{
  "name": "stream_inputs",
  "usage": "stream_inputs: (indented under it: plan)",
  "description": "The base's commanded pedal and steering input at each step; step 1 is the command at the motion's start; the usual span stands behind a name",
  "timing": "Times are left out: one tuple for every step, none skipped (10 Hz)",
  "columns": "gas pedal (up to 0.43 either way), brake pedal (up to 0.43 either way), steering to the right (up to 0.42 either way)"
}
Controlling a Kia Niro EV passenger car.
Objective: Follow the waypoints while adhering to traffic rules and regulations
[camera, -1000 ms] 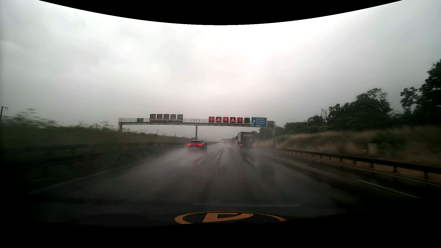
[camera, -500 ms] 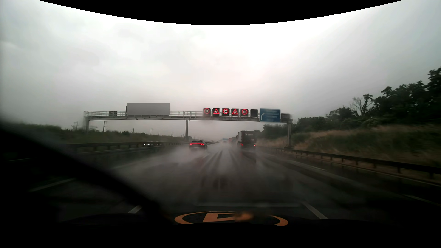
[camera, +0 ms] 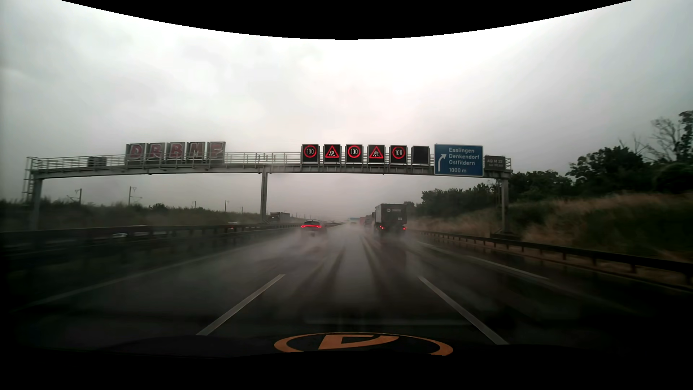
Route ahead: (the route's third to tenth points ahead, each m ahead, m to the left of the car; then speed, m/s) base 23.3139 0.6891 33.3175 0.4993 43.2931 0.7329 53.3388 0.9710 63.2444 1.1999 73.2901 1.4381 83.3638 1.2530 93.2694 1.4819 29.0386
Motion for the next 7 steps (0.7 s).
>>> stream_inputs:
  plan:
    - [0.228, 0.000, -0.004]
    - [0.228, 0.000, -0.004]
    - [0.228, 0.000, -0.004]
    - [0.228, 0.000, -0.004]
    - [0.228, 0.000, -0.004]
    - [0.228, 0.000, -0.004]
    - [0.228, 0.000, -0.003]
